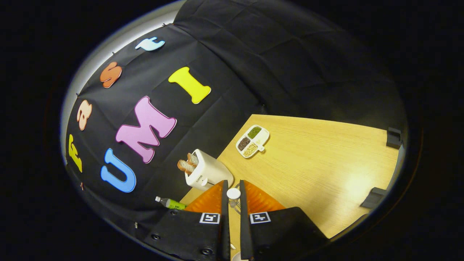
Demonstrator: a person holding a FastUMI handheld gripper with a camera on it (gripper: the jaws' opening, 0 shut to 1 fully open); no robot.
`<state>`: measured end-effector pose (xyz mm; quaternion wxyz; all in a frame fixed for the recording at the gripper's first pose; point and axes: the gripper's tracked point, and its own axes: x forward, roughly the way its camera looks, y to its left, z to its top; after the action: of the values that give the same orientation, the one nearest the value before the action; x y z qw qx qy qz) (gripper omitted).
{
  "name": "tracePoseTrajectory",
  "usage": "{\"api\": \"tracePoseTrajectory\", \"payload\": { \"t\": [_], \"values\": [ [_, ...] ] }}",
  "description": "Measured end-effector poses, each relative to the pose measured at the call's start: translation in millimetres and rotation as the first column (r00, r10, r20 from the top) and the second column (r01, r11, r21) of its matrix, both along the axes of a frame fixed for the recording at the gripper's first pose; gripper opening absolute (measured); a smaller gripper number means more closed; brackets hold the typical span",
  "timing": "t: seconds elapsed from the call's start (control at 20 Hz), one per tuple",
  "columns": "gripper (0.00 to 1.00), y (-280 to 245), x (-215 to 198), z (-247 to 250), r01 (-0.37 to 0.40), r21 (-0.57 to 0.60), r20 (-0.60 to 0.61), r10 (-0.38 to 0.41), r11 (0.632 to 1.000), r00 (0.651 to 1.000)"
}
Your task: Take the plate from the dish rack, then take the spoon from the basket and place it into the plate.
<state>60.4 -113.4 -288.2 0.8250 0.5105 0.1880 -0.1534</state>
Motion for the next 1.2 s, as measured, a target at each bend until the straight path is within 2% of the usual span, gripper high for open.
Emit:
{"api": "tracePoseTrajectory", "payload": {
  "t": [0.25, 0.45, 0.6, 0.9, 1.2],
  "values": [
    [0.15, 35, -40, 43, -0.153, -0.034, 0.015, 0.153, 0.988, 0.988],
    [0.15, 87, -76, 50, -0.307, -0.059, -0.013, 0.307, 0.95, 0.952],
    [0.15, 119, -102, 39, -0.389, -0.038, -0.055, 0.386, 0.921, 0.921],
    [0.15, 164, -136, -9, -0.486, -0.005, -0.16, 0.479, 0.874, 0.863],
    [0.15, 180, -139, -33, -0.499, 0.026, -0.186, 0.495, 0.866, 0.849]
  ]
}}
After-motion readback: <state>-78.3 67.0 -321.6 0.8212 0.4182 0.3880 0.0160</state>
